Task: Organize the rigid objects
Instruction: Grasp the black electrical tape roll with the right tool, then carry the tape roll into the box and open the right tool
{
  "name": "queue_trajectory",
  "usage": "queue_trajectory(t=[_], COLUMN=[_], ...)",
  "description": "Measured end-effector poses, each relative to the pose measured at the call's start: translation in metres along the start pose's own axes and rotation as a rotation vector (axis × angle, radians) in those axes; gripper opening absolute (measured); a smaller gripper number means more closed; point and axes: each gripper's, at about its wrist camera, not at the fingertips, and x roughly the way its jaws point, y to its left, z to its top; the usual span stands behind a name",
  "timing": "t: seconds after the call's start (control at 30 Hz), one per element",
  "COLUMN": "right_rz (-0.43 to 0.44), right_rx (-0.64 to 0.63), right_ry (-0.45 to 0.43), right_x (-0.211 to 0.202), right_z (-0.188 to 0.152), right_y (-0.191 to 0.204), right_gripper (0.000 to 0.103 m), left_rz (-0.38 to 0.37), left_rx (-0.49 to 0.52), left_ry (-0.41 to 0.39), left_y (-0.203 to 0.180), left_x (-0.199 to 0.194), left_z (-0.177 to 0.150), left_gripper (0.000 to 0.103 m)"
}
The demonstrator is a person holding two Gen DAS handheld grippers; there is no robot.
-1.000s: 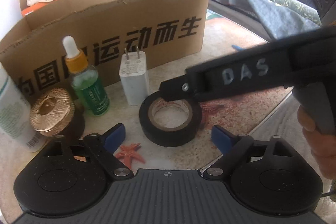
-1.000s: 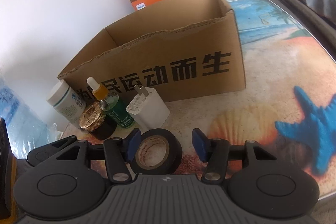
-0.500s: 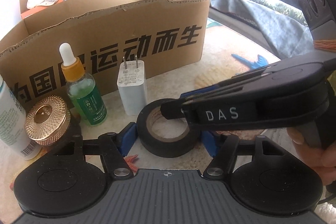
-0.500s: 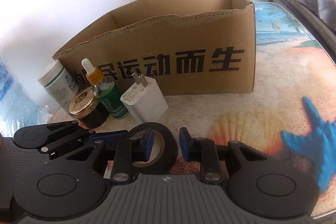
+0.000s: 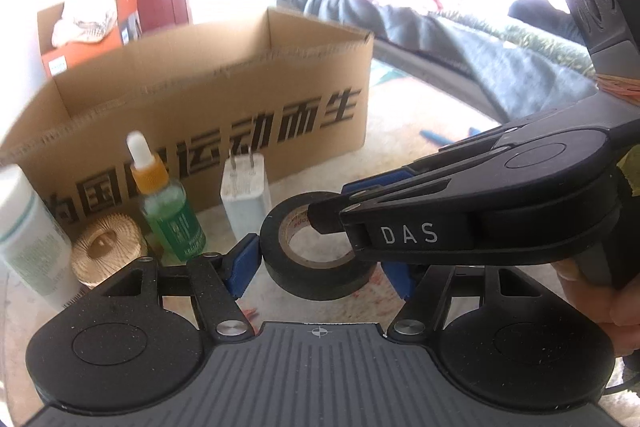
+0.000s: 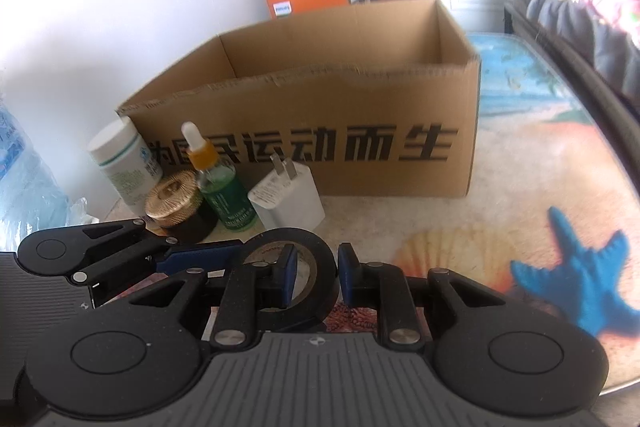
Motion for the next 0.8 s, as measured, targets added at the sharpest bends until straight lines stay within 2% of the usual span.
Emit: queue_trajectory(t=[0.27,0.47,0.63,0.8], right_rz=[-0.002,0.026,0.083,0.108], right_rx=[-0.083,-0.173,-0.189,-0.16], right_ry=[-0.122,-0.188,-0.152,-0.02], right_x=[-0.042,-0.052,-0.03,0.027], right_z=[0.027,0.077,0.135,0.188], right_y=[0.021,0.037,0.038,0.03], right_gripper=[0.024,0.024,0.024,0.024], left_rz=[0.047,0.078,0.06,0.055], left_rx=[0.045,0.044,-0.001,-0.029], left_ry=[-0.141,-0.206,-0.172,-0.055], left_y=[-0.002,0.02,0.06,0.102], left_x=[-0.045,-0.064,-0.051,-0.008], left_z=[0.024,0.064,0.108,0.143], left_gripper=[0.066,0.066,0.066,0.066])
